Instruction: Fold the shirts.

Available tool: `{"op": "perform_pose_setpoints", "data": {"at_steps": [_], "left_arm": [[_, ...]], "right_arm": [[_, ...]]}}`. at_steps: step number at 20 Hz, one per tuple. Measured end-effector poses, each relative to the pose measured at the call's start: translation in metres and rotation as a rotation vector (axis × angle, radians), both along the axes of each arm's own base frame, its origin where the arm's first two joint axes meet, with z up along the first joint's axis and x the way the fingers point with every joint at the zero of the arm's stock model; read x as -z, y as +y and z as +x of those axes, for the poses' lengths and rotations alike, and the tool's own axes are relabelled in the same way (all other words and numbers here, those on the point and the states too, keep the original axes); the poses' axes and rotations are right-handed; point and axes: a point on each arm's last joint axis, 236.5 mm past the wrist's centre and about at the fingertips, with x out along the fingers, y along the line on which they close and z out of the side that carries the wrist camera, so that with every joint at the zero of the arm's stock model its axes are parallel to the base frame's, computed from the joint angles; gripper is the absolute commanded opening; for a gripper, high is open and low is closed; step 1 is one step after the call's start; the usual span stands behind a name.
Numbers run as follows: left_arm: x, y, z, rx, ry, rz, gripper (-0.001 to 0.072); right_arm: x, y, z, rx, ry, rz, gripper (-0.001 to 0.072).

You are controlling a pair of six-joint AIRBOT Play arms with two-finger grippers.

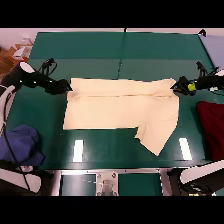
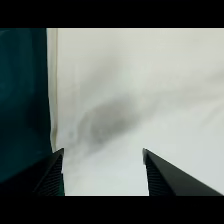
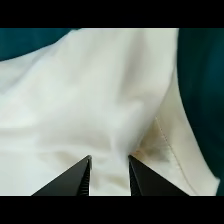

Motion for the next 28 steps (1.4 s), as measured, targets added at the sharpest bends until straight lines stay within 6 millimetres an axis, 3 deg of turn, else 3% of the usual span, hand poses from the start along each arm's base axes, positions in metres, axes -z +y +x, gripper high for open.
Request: {"op": "perform_pose_setpoints", "data": {"at_steps": [1, 5, 8, 12, 15, 16, 17, 18, 22, 26, 28], "left_arm": [[-0.009, 0.000, -0.005, 0.017, 0.026, -0.008, 0.0025], [-0.042, 0.008, -0.035, 0.063, 0.152, -0.028, 0.0021], [-0.059, 0.012, -0.066, 0.059, 0.203, -0.012, 0.0021], [-0.065, 0.009, -0.128, 0.007, 0.211, 0.002, 0.0021], [-0.048, 0.005, -0.179, -0.084, 0.191, 0.006, 0.0023], [-0.037, 0.004, -0.194, -0.123, 0.183, 0.007, 0.0026], [-0.025, 0.004, -0.207, -0.155, 0.186, 0.009, 0.0232], [-0.013, 0.003, -0.218, -0.188, 0.188, 0.001, 0.0463], [0.023, -0.020, -0.238, -0.257, 0.178, -0.063, 0.0488], [0.036, -0.042, -0.222, -0.323, 0.080, -0.088, 0.0487], [0.044, -0.046, -0.213, -0.367, 0.063, -0.093, 0.0488]], "right_arm": [[-0.010, -0.002, -0.006, 0.001, 0.014, 0.012, 0.0027], [-0.042, -0.010, -0.037, 0.016, 0.058, 0.031, 0.0020], [-0.052, -0.002, -0.076, 0.029, 0.098, 0.021, 0.0019], [-0.039, 0.012, -0.151, 0.086, 0.178, 0.007, 0.0019], [-0.018, 0.022, -0.205, 0.198, 0.222, 0.011, 0.0031], [-0.010, 0.025, -0.220, 0.234, 0.233, 0.014, 0.0155], [-0.001, 0.029, -0.234, 0.268, 0.244, 0.017, 0.0314], [0.008, 0.033, -0.244, 0.297, 0.256, 0.020, 0.0368], [0.045, 0.051, -0.277, 0.379, 0.319, 0.053, 0.0369], [0.063, 0.062, -0.280, 0.449, 0.312, 0.091, 0.0371], [0.066, 0.064, -0.280, 0.469, 0.309, 0.105, 0.0429]]}}
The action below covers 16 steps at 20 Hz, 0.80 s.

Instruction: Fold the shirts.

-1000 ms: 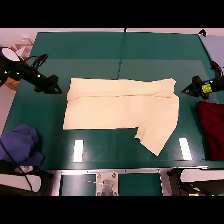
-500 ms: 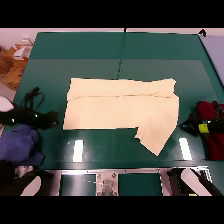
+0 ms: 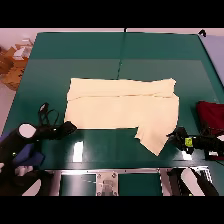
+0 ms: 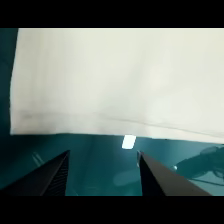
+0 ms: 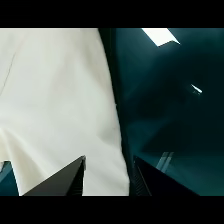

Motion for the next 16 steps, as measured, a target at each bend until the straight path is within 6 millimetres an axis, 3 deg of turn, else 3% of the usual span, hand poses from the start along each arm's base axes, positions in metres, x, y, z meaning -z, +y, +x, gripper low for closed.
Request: {"op": "perform_pose_setpoints", "data": {"at_steps": [6, 8, 9, 10, 11, 12, 14, 16], "left_arm": [[0.020, -0.002, 0.023, -0.149, 0.004, -0.030, 0.0485], [0.021, 0.003, 0.032, -0.186, -0.021, -0.021, 0.0454], [0.022, 0.006, 0.035, -0.197, -0.031, -0.015, 0.0259], [0.023, 0.008, 0.036, -0.203, -0.036, -0.007, 0.0130], [0.024, 0.010, 0.038, -0.211, -0.042, -0.004, 0.0110], [0.023, 0.010, 0.039, -0.212, -0.046, -0.003, 0.0039], [0.020, 0.009, 0.043, -0.205, -0.058, -0.003, 0.0022], [0.015, 0.005, 0.046, -0.159, -0.069, 0.005, 0.0022]], "right_arm": [[0.013, 0.004, 0.002, 0.050, 0.027, 0.048, 0.0432], [0.013, 0.011, 0.014, 0.094, 0.011, 0.101, 0.0427], [0.014, 0.014, 0.017, 0.100, 0.007, 0.114, 0.0426], [0.014, 0.018, 0.022, 0.106, -0.002, 0.131, 0.0407], [0.014, 0.022, 0.025, 0.100, -0.008, 0.135, 0.0316], [0.016, 0.023, 0.026, 0.085, -0.009, 0.127, 0.0173], [0.020, 0.023, 0.023, 0.026, -0.003, 0.091, 0.0029], [0.018, 0.021, 0.024, -0.025, -0.008, 0.070, 0.0021]]}}
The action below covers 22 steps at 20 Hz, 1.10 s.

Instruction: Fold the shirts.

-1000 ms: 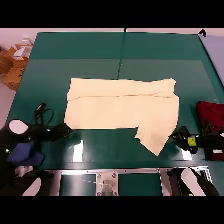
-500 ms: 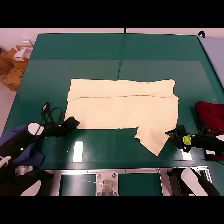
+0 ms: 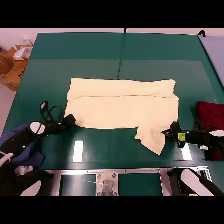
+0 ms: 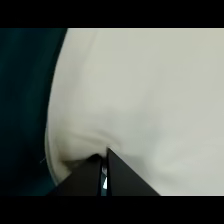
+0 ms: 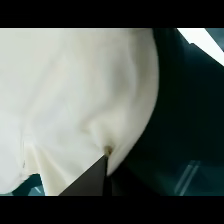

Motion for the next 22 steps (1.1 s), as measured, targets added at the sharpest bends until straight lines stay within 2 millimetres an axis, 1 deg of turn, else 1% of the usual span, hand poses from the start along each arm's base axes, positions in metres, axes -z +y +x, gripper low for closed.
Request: {"op": "perform_pose_setpoints", "data": {"at_steps": [2, 5, 6, 10, 13, 15, 17, 19, 22], "left_arm": [[-0.010, -0.006, 0.003, 0.063, -0.010, 0.011, 0.0022], [-0.024, -0.011, 0.003, 0.175, 0.002, 0.058, 0.0022], [-0.026, -0.011, -0.001, 0.216, 0.023, 0.081, 0.0022], [-0.036, 0.006, -0.014, 0.345, 0.112, 0.213, 0.0022], [-0.047, 0.015, -0.021, 0.408, 0.160, 0.275, 0.0021], [-0.058, 0.019, -0.019, 0.432, 0.163, 0.304, 0.0022], [-0.071, 0.021, -0.010, 0.445, 0.138, 0.326, 0.0021], [-0.085, 0.022, 0.001, 0.448, 0.097, 0.345, 0.0021], [-0.106, 0.021, 0.027, 0.431, 0.008, 0.362, 0.0021]], "right_arm": [[-0.006, -0.003, 0.001, -0.058, -0.001, -0.016, 0.0021], [-0.022, -0.006, 0.006, -0.115, -0.003, -0.015, 0.0021], [-0.029, -0.004, 0.008, -0.121, -0.001, 0.000, 0.0021], [-0.042, -0.011, -0.004, -0.169, 0.076, -0.008, 0.0021], [-0.059, -0.018, -0.004, -0.194, 0.097, -0.022, 0.0021], [-0.076, -0.024, 0.006, -0.198, 0.074, -0.040, 0.0021], [-0.095, -0.028, 0.021, -0.191, 0.024, -0.049, 0.0021], [-0.113, -0.027, 0.042, -0.193, -0.040, -0.054, 0.0021], [-0.133, -0.024, 0.079, -0.207, -0.125, -0.060, 0.0021]]}}
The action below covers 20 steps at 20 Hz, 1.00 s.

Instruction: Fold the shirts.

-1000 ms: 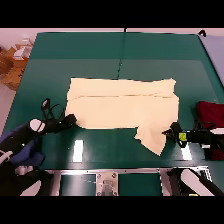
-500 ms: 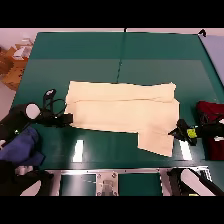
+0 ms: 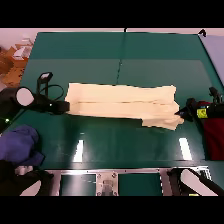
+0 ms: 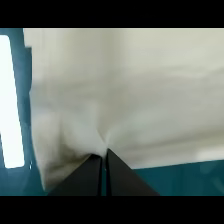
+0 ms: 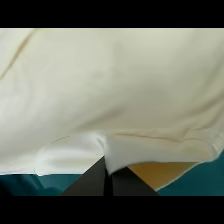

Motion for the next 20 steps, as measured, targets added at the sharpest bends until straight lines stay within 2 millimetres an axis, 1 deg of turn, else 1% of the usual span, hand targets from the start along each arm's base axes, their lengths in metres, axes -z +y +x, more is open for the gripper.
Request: {"op": "perform_pose_setpoints", "data": {"at_steps": [3, 6, 8, 10, 11, 12, 13, 14, 15, 16, 17, 18, 20], "left_arm": [[-0.008, -0.004, 0.033, 0.002, -0.043, 0.000, 0.0022], [0.000, -0.012, 0.074, 0.008, -0.042, 0.000, 0.0022], [0.010, -0.020, 0.103, 0.008, -0.035, -0.010, 0.0022], [0.023, -0.028, 0.133, 0.006, -0.031, -0.025, 0.0023], [0.030, -0.033, 0.146, 0.006, -0.029, -0.035, 0.0028], [0.038, -0.037, 0.159, 0.004, -0.030, -0.048, 0.0330], [0.043, -0.042, 0.169, 0.001, -0.028, -0.064, 0.0663], [0.045, -0.047, 0.179, -0.005, -0.039, -0.084, 0.0709], [0.046, -0.049, 0.186, -0.010, -0.040, -0.097, 0.0708], [0.045, -0.049, 0.191, -0.012, -0.040, -0.104, 0.0708], [0.040, -0.045, 0.195, -0.013, -0.038, -0.106, 0.0708], [0.034, -0.040, 0.198, -0.012, -0.031, -0.104, 0.0708], [0.018, -0.022, 0.199, -0.013, -0.001, -0.094, 0.0708]], "right_arm": [[-0.014, 0.000, 0.041, -0.011, -0.061, 0.011, 0.0021], [-0.018, -0.007, 0.081, -0.014, -0.093, 0.020, 0.0021], [-0.012, -0.013, 0.106, -0.009, -0.101, 0.027, 0.0021], [0.002, -0.017, 0.129, -0.005, -0.093, 0.038, 0.0021], [0.013, -0.019, 0.139, 0.000, -0.085, 0.041, 0.0023], [0.023, -0.022, 0.149, 0.007, -0.078, 0.043, 0.0057], [0.033, -0.024, 0.157, 0.013, -0.071, 0.046, 0.0176], [0.043, -0.027, 0.167, 0.021, -0.073, 0.043, 0.0342], [0.048, -0.030, 0.174, 0.013, -0.085, 0.040, 0.0463], [0.048, -0.033, 0.181, 0.001, -0.103, 0.034, 0.0495], [0.045, -0.038, 0.187, -0.017, -0.130, 0.027, 0.0495], [0.039, -0.045, 0.192, -0.039, -0.159, 0.012, 0.0496], [0.025, -0.064, 0.196, -0.086, -0.212, -0.019, 0.0536]]}}
